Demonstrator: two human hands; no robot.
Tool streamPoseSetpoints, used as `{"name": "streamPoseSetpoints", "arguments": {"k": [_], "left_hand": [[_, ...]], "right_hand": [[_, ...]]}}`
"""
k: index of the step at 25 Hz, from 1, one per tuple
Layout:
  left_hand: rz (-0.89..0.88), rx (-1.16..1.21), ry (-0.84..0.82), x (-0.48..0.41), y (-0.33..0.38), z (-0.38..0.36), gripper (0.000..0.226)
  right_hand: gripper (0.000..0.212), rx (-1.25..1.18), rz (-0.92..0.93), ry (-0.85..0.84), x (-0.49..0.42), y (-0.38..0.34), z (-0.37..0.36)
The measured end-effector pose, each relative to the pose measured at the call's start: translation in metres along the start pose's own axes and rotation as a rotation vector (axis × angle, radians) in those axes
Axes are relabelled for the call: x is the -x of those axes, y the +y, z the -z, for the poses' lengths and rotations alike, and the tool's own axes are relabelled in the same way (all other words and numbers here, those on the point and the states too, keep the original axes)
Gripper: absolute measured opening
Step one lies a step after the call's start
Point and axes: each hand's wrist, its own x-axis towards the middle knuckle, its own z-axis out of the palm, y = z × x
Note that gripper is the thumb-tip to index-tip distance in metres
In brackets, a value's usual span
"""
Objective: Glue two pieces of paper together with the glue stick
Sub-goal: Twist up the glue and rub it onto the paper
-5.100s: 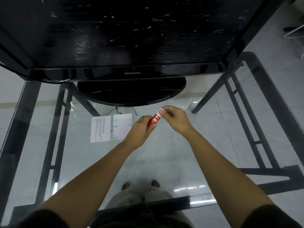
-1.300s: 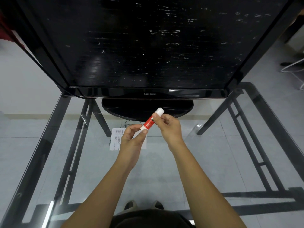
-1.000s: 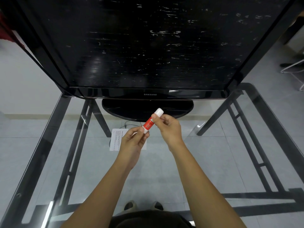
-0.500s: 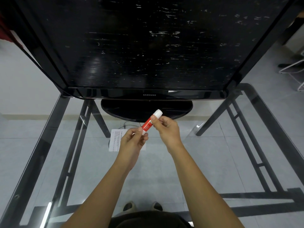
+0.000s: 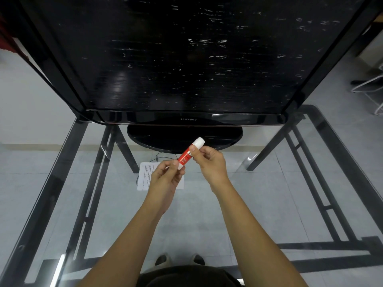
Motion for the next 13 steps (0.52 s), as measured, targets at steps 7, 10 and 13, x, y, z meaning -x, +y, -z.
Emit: {"name": "streamPoseSetpoints", "arguments": {"k": [7,10,13], "left_hand": [[-0.090,-0.113,0.011,0.0005,-0.0034,-0.0004,0.017],[0.041,0.048,0.038,-0.0017,-0.0021,-0.0005,0.022],[0.025,-0.027,0.028,-0.0013,-0.0043,0.0001,0.019]], "right_hand": [[0.030,0.010,0.006,0.006,-0.0011,0.0002,-0.0001],[0.021,0.001,0.005,0.008,-0.0019,-0.0002,0.0003],[0.020,0.008,0.014,0.016,-0.0015,0.0009,-0.0004]]}}
